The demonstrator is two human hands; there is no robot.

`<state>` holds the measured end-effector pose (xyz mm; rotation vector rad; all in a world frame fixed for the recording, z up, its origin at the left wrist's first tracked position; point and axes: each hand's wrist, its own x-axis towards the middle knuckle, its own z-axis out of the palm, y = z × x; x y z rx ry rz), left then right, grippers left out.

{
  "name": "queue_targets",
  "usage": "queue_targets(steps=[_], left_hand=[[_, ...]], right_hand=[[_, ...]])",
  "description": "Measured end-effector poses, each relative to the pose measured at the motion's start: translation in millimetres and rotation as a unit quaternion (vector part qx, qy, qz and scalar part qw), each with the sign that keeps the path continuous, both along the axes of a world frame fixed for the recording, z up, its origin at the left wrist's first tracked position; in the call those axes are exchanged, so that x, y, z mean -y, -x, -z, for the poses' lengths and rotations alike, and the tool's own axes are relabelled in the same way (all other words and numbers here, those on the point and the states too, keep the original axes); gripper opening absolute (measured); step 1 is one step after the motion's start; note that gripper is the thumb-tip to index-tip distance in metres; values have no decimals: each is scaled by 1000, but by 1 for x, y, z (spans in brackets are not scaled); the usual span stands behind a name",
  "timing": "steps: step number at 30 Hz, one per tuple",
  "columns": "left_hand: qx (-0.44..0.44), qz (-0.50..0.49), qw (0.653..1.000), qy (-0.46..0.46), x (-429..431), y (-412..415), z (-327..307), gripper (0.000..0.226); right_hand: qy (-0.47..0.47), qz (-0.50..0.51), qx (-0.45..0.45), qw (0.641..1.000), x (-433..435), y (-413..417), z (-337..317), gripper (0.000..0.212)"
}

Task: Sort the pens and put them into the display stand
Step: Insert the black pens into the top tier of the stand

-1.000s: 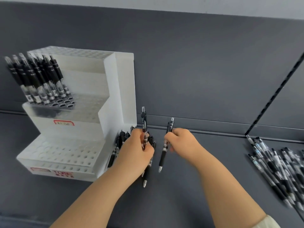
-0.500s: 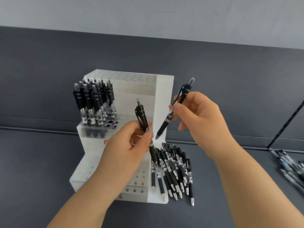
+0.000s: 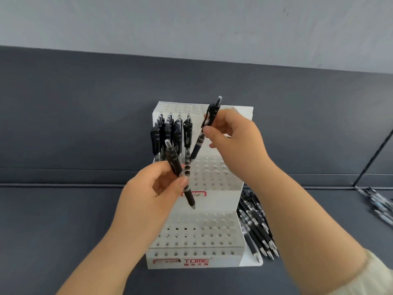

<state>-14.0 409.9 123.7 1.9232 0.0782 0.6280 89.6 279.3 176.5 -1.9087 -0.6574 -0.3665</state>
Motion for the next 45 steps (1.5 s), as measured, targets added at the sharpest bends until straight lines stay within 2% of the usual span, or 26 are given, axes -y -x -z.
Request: queue_targets(steps=[4,19,23,28,33,38,45], left_hand=[[-1,14,1000,-1,-15,5,3,14],[3,43,999,-5,-39,5,1,17],[15,50,999,-6,-40,1,-4,20],[26,60,998,-21,-41,-3,-13,24],[31,54,996,-64,-40,-9,-31,29],[72,49,990,-114,-37,-15,-64,8],[69,16,974,-215,-31,-32,-84,10]], right_hand=[[9,8,-3,1000,-12,2,1,14],[84,44,-8,995,-23,0,0,15],[59,47,-30,997,-22,-4,3,29],[47,43,-38,997,-22,-6,4,22],[38,38,-47,997,-20,-5,6,17],[33,39,-46,998,-14,-3,9,16],[35,42,-50,997,-4,-3,16,15]])
